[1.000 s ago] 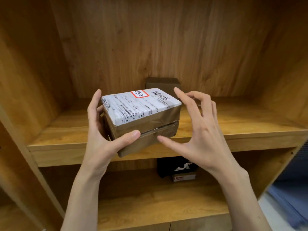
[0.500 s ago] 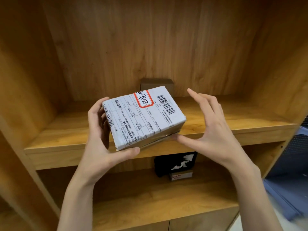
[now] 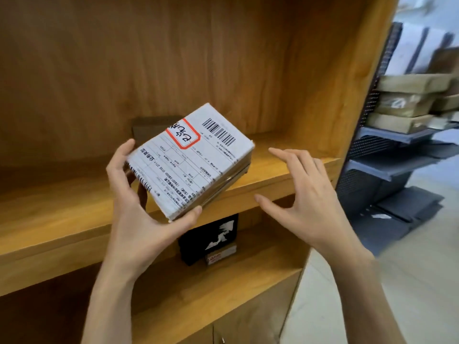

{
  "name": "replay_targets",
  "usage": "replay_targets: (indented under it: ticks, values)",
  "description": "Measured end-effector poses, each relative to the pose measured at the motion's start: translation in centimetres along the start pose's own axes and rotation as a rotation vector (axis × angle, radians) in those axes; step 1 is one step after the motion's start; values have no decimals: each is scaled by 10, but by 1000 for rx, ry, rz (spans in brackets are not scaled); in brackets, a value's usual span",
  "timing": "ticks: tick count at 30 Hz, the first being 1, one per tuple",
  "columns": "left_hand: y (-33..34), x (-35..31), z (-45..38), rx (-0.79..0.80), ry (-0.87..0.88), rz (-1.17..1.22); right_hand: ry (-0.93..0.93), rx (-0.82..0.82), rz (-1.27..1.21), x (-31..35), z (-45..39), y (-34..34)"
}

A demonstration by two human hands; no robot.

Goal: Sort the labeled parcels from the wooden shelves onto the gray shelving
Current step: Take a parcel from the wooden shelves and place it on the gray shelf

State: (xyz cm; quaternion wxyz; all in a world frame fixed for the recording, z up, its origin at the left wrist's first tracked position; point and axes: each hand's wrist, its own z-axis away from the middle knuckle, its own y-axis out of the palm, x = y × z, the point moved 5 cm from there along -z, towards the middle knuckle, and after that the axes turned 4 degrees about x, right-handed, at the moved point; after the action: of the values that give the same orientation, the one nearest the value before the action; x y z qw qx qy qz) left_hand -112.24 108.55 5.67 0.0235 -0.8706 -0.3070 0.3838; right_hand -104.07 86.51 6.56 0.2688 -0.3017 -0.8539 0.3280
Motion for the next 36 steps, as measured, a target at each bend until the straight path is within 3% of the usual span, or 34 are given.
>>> replay_targets:
  ticks: [8,15,26,36]
  values:
    - [131,-32,-13,157,61,200,233,-263,515,-69,71,-91]
    - [253,-80,2,367,81,446,499,-290,792,-130,148,-167]
    - [387,-146,0,468,188,563,591,-311,898,-221,200,-237]
    - [498,-132,-39,447,223,492,589,-288,852,-350,176,-236]
